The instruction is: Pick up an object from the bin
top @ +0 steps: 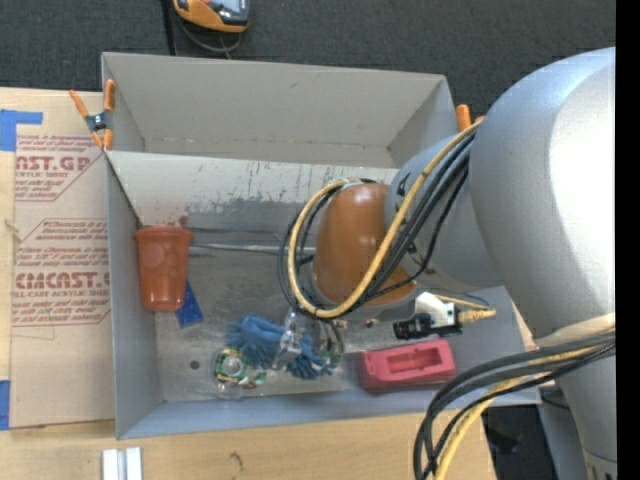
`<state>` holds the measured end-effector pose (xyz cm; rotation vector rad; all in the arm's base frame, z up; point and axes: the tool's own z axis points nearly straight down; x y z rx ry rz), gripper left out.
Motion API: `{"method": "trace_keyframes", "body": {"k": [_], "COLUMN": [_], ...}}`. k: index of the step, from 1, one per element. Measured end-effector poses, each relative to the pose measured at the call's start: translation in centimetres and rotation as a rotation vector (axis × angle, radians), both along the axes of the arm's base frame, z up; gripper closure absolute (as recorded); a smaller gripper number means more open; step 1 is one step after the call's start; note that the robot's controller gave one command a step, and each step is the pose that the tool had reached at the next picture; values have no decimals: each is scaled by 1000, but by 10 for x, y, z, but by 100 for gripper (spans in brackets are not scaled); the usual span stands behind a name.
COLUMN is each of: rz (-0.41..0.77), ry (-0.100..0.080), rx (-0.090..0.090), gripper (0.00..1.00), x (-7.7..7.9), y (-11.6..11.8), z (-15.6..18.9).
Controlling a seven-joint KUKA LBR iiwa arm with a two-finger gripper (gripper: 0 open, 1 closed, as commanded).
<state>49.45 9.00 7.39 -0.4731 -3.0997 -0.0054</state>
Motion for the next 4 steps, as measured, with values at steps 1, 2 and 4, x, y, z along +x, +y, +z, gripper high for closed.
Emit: {"method": "trace_keyframes", "body": {"k": [1,2,4], "rz": [0,0,-1], "ry": [0,1,-5], "rx": [0,-1,-3], "gripper": [100,100,100], "x": [0,-1,-1], "y": [0,0,-1], "z": [0,3,37]}}
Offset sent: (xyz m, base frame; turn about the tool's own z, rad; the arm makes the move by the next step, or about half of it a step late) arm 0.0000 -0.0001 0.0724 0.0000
